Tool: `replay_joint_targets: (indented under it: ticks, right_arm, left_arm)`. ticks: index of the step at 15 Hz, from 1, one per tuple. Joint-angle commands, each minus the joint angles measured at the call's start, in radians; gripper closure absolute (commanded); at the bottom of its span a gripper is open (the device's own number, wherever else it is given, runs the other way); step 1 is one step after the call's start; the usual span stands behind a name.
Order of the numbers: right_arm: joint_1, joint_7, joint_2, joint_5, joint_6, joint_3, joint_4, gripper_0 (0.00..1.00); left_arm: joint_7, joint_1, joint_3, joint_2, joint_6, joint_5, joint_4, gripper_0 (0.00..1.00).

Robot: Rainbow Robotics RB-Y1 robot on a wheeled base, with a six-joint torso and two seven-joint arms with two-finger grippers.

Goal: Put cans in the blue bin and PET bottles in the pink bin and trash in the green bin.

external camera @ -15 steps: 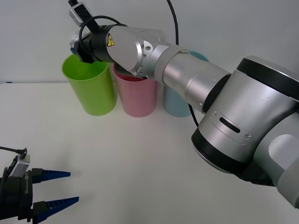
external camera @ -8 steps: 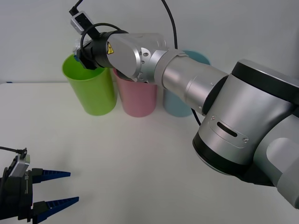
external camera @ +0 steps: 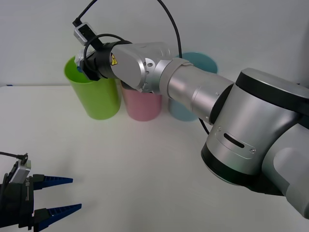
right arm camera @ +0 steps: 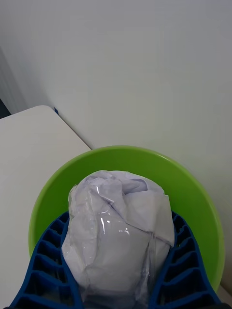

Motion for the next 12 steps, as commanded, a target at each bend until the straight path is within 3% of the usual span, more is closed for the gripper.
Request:
replay_joint_targets:
  ticks: [1, 12]
  right_arm:
    - [0.011, 0.0, 0.0, 0.004, 0.004, -0.001, -0.008, 1.0]
    - [0.011, -0.016, 0.0, 0.003, 0.054, -0.001, -0.025, 1.0]
  left_arm:
    - [0.0, 0.0, 0.0, 0.0, 0.0, 0.0, 0.0, 0.0]
    - [0.0, 0.0, 0.0, 0.0, 0.0, 0.0, 0.0, 0.0]
